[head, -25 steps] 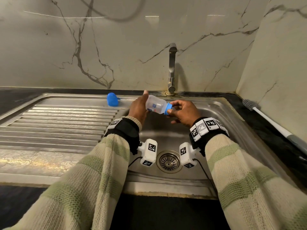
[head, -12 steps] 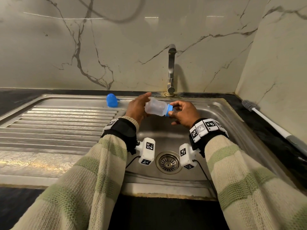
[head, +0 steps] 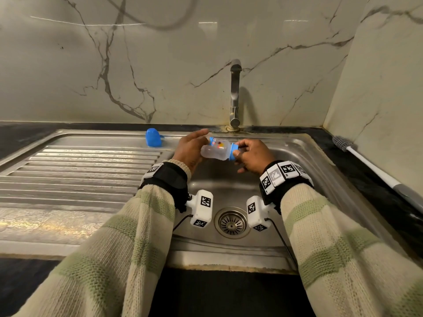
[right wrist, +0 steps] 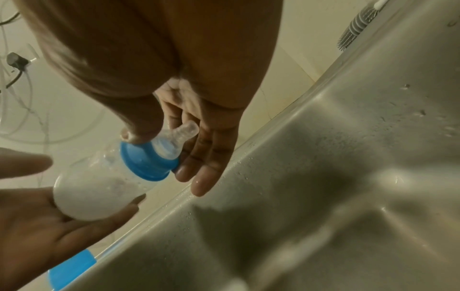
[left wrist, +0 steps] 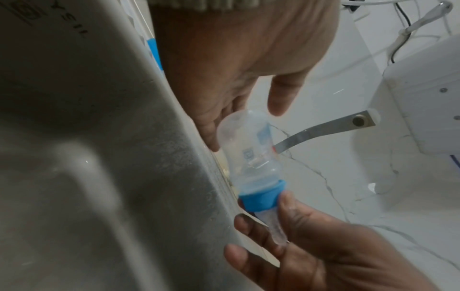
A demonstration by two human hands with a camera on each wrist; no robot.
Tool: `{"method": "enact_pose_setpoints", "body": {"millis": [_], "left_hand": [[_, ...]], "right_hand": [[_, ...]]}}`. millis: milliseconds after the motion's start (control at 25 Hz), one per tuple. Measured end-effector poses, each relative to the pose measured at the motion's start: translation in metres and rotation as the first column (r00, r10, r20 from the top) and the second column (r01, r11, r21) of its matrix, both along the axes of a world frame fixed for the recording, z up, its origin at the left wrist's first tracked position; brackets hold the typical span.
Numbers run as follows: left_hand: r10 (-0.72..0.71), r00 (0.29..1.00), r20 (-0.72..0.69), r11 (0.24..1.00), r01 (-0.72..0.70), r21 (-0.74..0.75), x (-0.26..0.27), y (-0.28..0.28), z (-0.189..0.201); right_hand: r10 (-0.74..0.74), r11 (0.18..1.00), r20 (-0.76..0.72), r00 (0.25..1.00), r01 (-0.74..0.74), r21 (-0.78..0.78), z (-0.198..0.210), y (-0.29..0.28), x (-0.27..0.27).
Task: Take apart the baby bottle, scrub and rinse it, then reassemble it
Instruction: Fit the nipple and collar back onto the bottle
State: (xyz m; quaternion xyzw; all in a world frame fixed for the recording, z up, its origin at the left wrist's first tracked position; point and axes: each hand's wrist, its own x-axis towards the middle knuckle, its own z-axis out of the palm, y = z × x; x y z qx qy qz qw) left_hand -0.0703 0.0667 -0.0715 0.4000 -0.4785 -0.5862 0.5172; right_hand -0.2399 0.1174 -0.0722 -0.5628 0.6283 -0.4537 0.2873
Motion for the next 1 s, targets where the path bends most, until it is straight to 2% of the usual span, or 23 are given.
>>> {"method": "enact_pose_setpoints", "body": {"millis": [80, 120, 200, 280, 360, 560, 640, 800, 880, 1000], "left_hand": [[-0.017, 0.996, -0.088, 0.993, 0.027, 0.111, -0.003, 0.003, 0.003], [-0.045, 0.996, -0.081, 0.984, 0.059, 0.171, -0.006, 0.006, 0.004], [-0.115, 0.986, 0.117, 0.974, 0.088, 0.210, -0.009, 0.010, 0.002], [-0.103, 0.953, 0.284, 0.988, 0.065, 0.141, -0.011, 0.013, -0.002], [-0.066, 0.934, 0.352, 0.997, 0.076, -0.013, -0.010, 0.010, -0.002], [-0.181, 0.933, 0.312, 0.942, 0.256, -0.219, 0.002, 0.005, 0.000], [-0.198, 0.931, 0.305, 0.935, 0.273, -0.228, 0.004, 0.001, -0.001], [-0.022, 0.960, 0.279, 0.993, 0.053, -0.104, -0.004, -0.001, -0.009], [-0.054, 0.946, 0.320, 0.997, 0.070, -0.040, -0.005, 0.000, -0.014], [-0.105, 0.901, 0.421, 0.978, 0.170, -0.120, -0.001, 0.001, -0.011]], "right_hand": [[0.015, 1.000, -0.024, 1.000, -0.014, 0.009, -0.002, -0.001, 0.001], [0.024, 1.000, -0.044, 0.999, -0.024, 0.006, -0.003, -0.001, 0.001], [0.033, 0.999, -0.101, 0.994, -0.033, 0.005, -0.004, 0.001, 0.003], [0.024, 1.000, -0.144, 0.989, -0.022, 0.017, -0.004, 0.001, 0.003], [0.018, 1.000, -0.175, 0.984, -0.014, 0.022, -0.001, 0.001, 0.004], [0.009, 1.000, -0.144, 0.990, -0.008, 0.006, 0.005, 0.001, 0.002], [0.020, 1.000, -0.136, 0.990, -0.017, 0.023, 0.004, 0.000, 0.001], [0.013, 1.000, -0.109, 0.994, -0.011, 0.022, -0.004, -0.001, 0.004], [0.038, 0.999, -0.207, 0.978, -0.030, 0.041, -0.007, -0.002, 0.004], [0.097, 0.995, -0.371, 0.923, -0.076, 0.071, -0.006, -0.002, 0.002]]}}
